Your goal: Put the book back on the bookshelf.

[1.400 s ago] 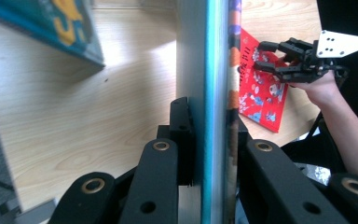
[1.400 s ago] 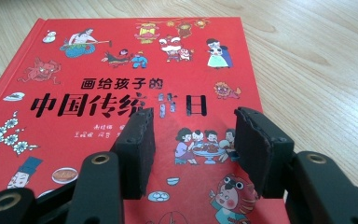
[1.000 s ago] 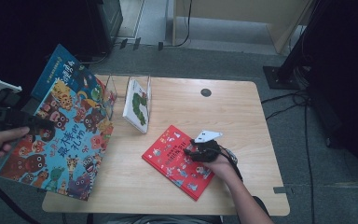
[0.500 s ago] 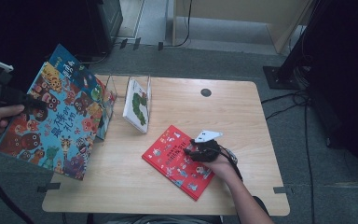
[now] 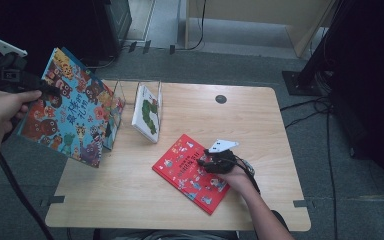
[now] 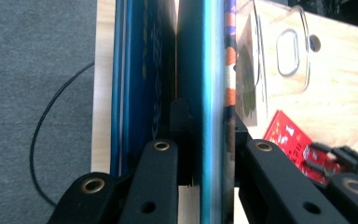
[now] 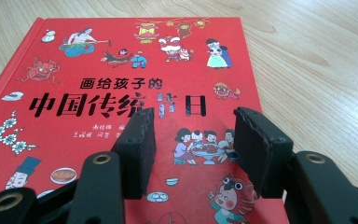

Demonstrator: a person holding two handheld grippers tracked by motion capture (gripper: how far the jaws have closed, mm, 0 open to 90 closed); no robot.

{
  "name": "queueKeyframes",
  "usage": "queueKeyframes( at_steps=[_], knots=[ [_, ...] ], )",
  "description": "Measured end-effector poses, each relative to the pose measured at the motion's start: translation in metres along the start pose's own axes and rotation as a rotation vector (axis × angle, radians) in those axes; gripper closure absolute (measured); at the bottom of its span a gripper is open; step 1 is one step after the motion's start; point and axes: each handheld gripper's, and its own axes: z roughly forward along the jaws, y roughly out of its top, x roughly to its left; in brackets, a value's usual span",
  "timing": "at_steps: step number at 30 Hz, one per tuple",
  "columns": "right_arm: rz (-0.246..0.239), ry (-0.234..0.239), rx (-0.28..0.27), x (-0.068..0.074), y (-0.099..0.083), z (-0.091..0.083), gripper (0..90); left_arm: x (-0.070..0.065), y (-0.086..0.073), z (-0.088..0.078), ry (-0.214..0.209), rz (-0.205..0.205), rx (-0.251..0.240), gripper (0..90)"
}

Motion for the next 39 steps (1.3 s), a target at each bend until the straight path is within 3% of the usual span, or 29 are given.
queueKeyframes(
  at_steps=[9,15,17,23,28,29,31,34,39],
  knots=[
    [0.003,-0.004,0.005,0.0,0.001,0.0,49.3,-0.008,0.018,0.033,0.003,0.03,0.007,80.6],
    [-0.003,-0.009,0.004,0.001,0.001,0.0,49.3,-0.003,0.023,0.047,-0.003,0.024,0.018,79.3],
    [0.001,-0.009,0.001,0.001,0.0,0.0,49.2,-0.003,0.022,0.045,0.007,0.031,0.02,78.3],
    [0.003,-0.006,-0.008,0.001,-0.002,-0.001,47.4,-0.002,0.024,0.028,-0.063,0.028,0.015,66.8],
    [0.01,0.002,-0.011,0.001,-0.003,-0.002,46.9,-0.002,0.023,0.01,-0.015,0.049,-0.005,55.9],
    [0.012,0.004,-0.014,0.0,-0.003,-0.001,46.8,0.0,0.022,0.006,-0.025,0.05,-0.022,56.0],
    [0.014,0.004,-0.013,0.0,-0.003,-0.002,46.7,0.006,0.019,-0.004,-0.094,0.036,-0.056,56.7],
    [0.013,0.006,-0.013,0.0,-0.003,-0.002,46.3,0.005,0.014,-0.012,-0.095,0.044,-0.062,56.0],
    [0.028,0.014,-0.015,0.0,-0.003,-0.002,45.1,-0.005,0.0,-0.009,-0.11,0.085,-0.055,53.5]
  ],
)
